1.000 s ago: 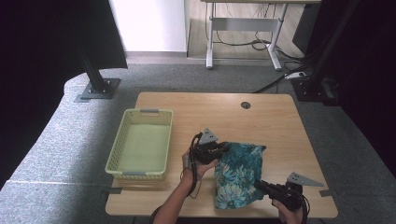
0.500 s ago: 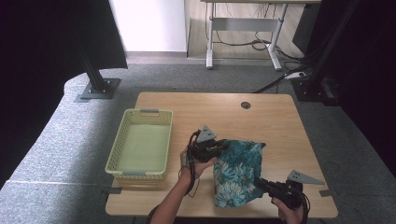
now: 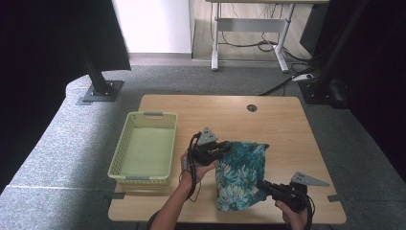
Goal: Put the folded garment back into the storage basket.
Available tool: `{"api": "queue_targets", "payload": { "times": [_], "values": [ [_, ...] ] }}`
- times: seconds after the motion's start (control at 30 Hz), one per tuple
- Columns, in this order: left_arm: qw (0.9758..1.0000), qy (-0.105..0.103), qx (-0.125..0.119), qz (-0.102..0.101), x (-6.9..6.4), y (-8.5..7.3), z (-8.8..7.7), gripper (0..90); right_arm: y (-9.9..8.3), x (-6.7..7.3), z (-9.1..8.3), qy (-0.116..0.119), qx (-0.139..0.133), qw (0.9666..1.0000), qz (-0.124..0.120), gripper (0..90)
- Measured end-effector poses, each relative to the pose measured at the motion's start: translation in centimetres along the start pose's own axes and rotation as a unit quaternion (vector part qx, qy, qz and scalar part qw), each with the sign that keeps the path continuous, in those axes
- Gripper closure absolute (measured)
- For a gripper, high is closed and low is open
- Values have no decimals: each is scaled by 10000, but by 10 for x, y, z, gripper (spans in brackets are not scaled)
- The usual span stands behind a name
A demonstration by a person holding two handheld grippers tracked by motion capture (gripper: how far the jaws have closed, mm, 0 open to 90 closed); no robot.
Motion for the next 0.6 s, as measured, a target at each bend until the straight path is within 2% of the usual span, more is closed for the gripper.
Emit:
{"api": "queue_targets", "payload": {
  "times": [0.6],
  "values": [
    [9997, 233, -86, 71, 10, 11, -28, 813, 15, 17, 12, 129, -22, 9998, -151, 838]
  ]
}}
Point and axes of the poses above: each handheld gripper's, and its own axes: z roughly forward along the jaws, y roughly out of its top, x roughly to its left, the point moved 7 cm from there along z, roughly forward along the jaws, and after that the axes turned 6 degrees about -z, right-handed, at the moved point
